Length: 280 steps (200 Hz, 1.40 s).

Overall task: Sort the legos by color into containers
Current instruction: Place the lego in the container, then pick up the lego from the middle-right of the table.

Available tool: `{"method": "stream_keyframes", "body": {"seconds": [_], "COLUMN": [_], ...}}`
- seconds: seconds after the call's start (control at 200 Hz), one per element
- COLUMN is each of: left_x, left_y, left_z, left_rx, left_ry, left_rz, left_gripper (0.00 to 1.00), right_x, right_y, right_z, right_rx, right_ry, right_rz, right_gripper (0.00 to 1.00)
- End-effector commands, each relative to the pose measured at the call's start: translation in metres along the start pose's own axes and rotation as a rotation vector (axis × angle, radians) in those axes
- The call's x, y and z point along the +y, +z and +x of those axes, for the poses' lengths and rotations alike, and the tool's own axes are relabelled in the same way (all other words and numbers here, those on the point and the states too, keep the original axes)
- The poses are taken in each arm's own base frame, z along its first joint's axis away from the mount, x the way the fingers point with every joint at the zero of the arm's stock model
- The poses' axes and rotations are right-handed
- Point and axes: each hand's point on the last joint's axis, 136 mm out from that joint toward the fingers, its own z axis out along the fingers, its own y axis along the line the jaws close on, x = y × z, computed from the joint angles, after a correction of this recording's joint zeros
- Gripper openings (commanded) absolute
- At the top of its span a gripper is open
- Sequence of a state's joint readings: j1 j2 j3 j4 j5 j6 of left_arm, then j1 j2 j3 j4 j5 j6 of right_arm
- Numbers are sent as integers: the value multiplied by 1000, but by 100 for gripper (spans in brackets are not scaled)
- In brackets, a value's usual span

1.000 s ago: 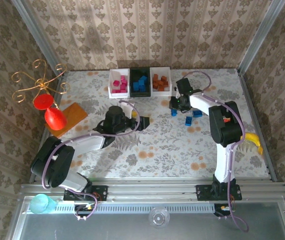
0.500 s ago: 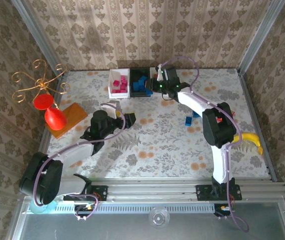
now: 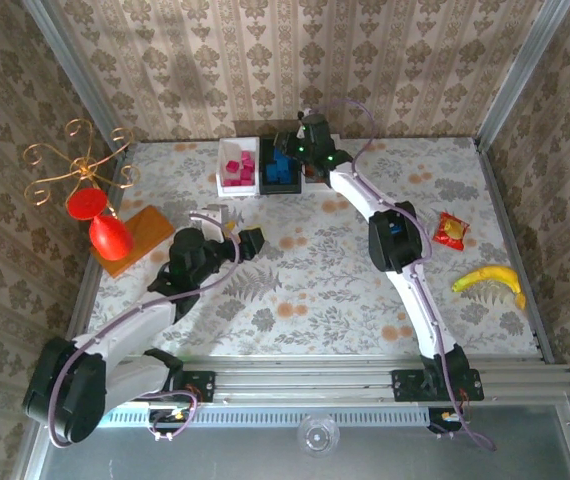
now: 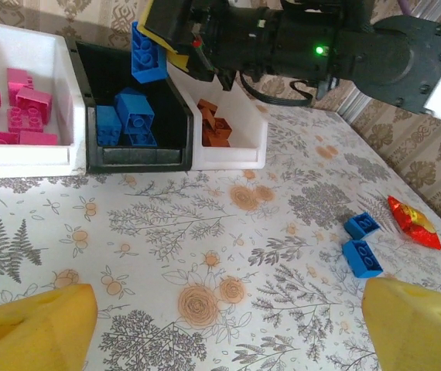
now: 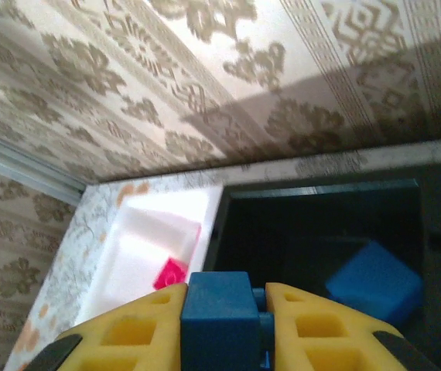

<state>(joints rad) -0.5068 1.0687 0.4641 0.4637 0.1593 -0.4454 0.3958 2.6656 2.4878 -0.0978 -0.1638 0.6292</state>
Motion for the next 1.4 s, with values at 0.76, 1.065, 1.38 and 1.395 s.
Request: {"method": "stream_keyframes", "body": {"seconds": [0.76, 1.065, 1.38, 1.395], "left_x": [-21, -83, -102, -101], "left_y": [12, 44, 69, 69], "left_z": [3, 24, 35, 36], "left_rx": [18, 70, 94, 95], "left_ry": [51, 230, 158, 155], "left_rz": [84, 236, 325, 325], "left_gripper": [90, 90, 89, 89], "right_x": [-40, -158, -195, -196], "right_y": [-190, -311, -303, -301], "right_z": [3, 109, 156, 157], "right_rx": [73, 313, 436, 442], "right_ry": [-148, -92, -24, -22], "right_rz": [198, 598, 706, 708], "right_gripper": [69, 76, 76, 75]}}
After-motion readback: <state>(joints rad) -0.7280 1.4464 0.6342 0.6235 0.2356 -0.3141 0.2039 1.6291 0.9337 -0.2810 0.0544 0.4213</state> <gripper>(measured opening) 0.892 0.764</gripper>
